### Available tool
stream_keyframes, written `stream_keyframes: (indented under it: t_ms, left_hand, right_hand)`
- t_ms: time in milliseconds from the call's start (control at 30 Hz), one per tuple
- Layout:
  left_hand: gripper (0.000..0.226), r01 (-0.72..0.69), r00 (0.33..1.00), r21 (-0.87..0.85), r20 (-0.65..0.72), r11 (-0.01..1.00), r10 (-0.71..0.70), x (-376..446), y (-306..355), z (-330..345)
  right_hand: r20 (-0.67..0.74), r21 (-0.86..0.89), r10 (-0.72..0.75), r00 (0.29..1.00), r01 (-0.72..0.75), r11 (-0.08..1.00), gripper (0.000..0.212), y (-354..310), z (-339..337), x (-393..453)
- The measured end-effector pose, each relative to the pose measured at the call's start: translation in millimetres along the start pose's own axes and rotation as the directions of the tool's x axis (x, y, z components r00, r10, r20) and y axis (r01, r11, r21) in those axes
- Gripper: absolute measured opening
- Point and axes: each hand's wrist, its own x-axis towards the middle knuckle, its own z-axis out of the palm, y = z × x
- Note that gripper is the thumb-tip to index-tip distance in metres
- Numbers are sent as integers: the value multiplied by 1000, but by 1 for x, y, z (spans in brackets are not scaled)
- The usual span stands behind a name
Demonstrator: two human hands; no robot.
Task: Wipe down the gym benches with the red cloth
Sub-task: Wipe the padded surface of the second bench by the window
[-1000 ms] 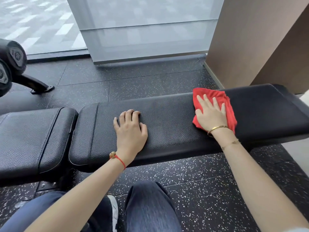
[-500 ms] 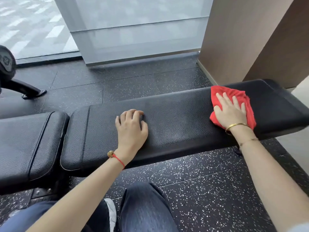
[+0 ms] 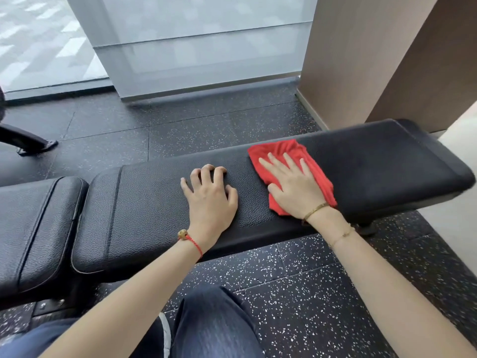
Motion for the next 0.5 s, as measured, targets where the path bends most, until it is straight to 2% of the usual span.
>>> stream_keyframes:
  t_ms: [100,200,367,433,500]
  left_hand:
    - [38,-5,1000,-1,-10,1000,5,0,-1,0]
    - [38,-8,1000,-7,-25,1000,7,-1,0,1]
    - [40,-1,1000,15,-10,1000,1,-1,1,1]
    - [41,5,1000,17,-6,1000,-5,-1,2,0]
    - [41,10,1000,12,-8,1000,-10,-1,3,-1]
  right_hand:
    - [-11,21,17,1000,-17,1000,63,26,-5,-18]
    - [-36,17,202,979,-201,979,61,64,-12,-13]
    - [-37,60,461,887,-458,887,56,103,-24,34]
    - [-17,67,494,869,-492,868,56,97,-25,53]
    - [2,48,456,890,-456,889,56,80,-22,65]
